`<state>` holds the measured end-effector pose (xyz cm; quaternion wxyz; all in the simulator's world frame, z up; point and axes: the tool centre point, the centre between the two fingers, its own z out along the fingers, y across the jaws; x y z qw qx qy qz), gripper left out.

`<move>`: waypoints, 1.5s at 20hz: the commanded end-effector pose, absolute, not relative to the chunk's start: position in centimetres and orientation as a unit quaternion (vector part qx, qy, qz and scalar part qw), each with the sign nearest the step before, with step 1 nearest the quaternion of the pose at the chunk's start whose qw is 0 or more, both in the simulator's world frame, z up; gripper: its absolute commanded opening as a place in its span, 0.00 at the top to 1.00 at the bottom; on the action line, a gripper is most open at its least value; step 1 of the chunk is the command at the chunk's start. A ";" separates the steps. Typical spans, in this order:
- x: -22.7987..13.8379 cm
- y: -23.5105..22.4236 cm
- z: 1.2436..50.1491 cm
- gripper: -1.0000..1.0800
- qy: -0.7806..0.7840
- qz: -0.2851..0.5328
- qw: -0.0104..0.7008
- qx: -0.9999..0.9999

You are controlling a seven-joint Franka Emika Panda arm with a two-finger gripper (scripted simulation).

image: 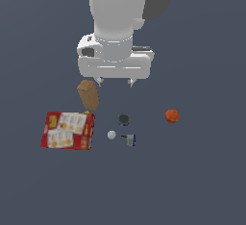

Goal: Pick up a designated object from a clutter of objects.

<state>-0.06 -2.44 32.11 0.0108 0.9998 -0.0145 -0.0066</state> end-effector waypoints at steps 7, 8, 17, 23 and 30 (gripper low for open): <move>0.4 -1.8 33.3 0.04 -0.003 0.006 0.021 1.000; 0.5 -1.6 33.6 0.04 0.000 0.008 0.023 1.000; 0.9 -1.5 33.4 0.04 -0.003 0.012 0.025 1.000; 2.1 -1.8 30.5 0.04 -0.033 0.011 0.018 0.999; 3.9 -2.6 24.3 0.04 -0.100 0.008 0.007 0.995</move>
